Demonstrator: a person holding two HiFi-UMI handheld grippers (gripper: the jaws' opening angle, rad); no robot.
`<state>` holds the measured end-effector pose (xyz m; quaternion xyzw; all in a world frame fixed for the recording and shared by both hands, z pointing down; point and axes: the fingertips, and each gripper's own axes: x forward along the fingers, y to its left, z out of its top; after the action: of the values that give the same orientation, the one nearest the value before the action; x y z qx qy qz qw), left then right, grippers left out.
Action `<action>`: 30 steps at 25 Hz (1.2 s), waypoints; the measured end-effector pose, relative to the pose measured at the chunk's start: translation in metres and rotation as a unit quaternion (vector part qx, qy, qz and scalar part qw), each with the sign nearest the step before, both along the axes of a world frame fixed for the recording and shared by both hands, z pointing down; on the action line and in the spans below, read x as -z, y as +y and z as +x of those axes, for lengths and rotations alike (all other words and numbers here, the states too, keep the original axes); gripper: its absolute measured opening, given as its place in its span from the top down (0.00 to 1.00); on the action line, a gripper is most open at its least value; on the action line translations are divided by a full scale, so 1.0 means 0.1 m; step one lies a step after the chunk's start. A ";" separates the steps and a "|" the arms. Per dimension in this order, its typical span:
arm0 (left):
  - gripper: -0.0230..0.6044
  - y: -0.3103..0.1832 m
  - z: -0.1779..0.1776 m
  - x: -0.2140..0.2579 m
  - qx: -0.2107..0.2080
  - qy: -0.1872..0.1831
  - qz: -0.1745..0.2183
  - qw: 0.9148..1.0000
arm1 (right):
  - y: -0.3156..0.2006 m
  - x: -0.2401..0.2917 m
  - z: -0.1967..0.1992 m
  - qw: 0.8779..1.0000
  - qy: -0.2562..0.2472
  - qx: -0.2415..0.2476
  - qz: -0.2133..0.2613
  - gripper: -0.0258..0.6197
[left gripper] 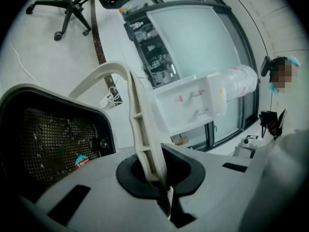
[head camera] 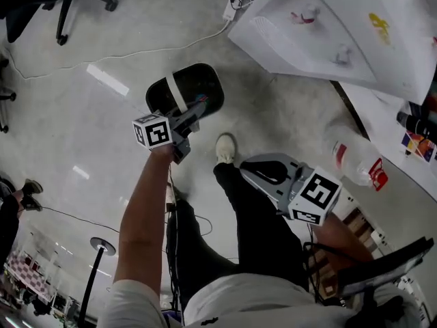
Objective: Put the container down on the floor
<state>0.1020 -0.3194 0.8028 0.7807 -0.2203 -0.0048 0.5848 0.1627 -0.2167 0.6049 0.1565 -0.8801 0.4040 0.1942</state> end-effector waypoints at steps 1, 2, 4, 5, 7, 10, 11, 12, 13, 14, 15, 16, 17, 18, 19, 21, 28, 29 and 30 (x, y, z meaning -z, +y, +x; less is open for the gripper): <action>0.95 -0.01 -0.02 -0.10 -0.001 -0.001 0.001 1.000 | 0.01 -0.05 -0.02 1.000 -0.007 -0.004 -0.008 0.93; 0.95 -0.02 -0.05 -0.19 0.000 0.000 0.001 1.000 | 0.02 -0.08 -0.03 1.000 -0.015 -0.008 -0.017 0.93; 0.95 -0.07 -0.09 -0.36 0.003 0.001 0.003 1.000 | 0.02 -0.16 -0.06 1.000 -0.022 -0.009 -0.020 0.93; 0.95 -0.10 -0.12 -0.43 0.003 -0.001 0.006 1.000 | 0.02 -0.21 -0.07 1.000 -0.019 -0.004 -0.015 0.93; 0.95 -0.12 -0.15 -0.57 0.004 -0.006 0.009 1.000 | 0.06 -0.30 -0.10 1.000 -0.014 0.005 -0.009 0.93; 0.95 -0.12 -0.15 -0.71 0.004 -0.014 0.011 1.000 | 0.10 -0.43 -0.09 1.000 -0.012 0.008 -0.018 0.93; 0.95 -0.12 -0.14 -0.74 0.002 -0.014 0.011 1.000 | 0.10 -0.47 -0.08 1.000 -0.010 0.007 -0.020 0.93; 0.95 -0.10 -0.13 -0.78 0.000 -0.009 0.009 1.000 | 0.11 -0.50 -0.07 1.000 -0.009 0.007 -0.022 0.93; 0.95 -0.08 -0.12 -0.81 -0.002 -0.002 0.006 1.000 | 0.11 -0.52 -0.07 1.000 -0.008 0.006 -0.023 0.93; 0.95 -0.07 -0.13 -0.84 -0.004 0.002 0.005 1.000 | 0.12 -0.54 -0.07 1.000 -0.007 0.006 -0.024 0.93; 0.95 -0.05 -0.14 -0.86 -0.004 0.003 0.004 1.000 | 0.13 -0.56 -0.06 1.000 -0.006 0.007 -0.025 0.93; 0.95 -0.04 -0.15 -0.89 -0.004 0.001 0.004 1.000 | 0.14 -0.58 -0.06 1.000 -0.004 0.008 -0.026 0.93; 0.95 -0.04 -0.17 -0.91 -0.003 0.000 0.005 1.000 | 0.15 -0.59 -0.05 1.000 -0.003 0.008 -0.027 0.93; 0.95 -0.04 -0.19 -0.92 0.000 0.001 0.005 1.000 | 0.16 -0.61 -0.05 1.000 -0.002 0.008 -0.027 0.93; 0.95 -0.05 -0.21 -0.93 0.005 0.004 0.006 1.000 | 0.16 -0.63 -0.04 1.000 0.000 0.008 -0.027 0.93; 0.95 -0.06 -0.24 -0.93 0.012 0.011 0.006 1.000 | 0.16 -0.64 -0.03 1.000 0.001 0.007 -0.028 0.93; 0.92 -0.07 -0.24 -0.95 0.004 0.000 0.009 1.000 | 0.17 -0.62 -0.09 1.000 -0.001 0.008 -0.025 0.93; 0.88 -0.06 -0.24 -0.96 0.003 -0.003 0.008 1.000 | 0.17 -0.62 -0.10 1.000 -0.001 0.008 -0.025 0.93; 0.83 -0.05 -0.25 -0.97 0.001 -0.007 0.007 1.000 | 0.18 -0.62 -0.11 1.000 -0.001 0.008 -0.025 0.93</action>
<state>0.0775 -0.3246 0.9000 0.7842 -0.2256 -0.0016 0.5780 0.1513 -0.1992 0.6671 0.1439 -0.8715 0.4241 0.2000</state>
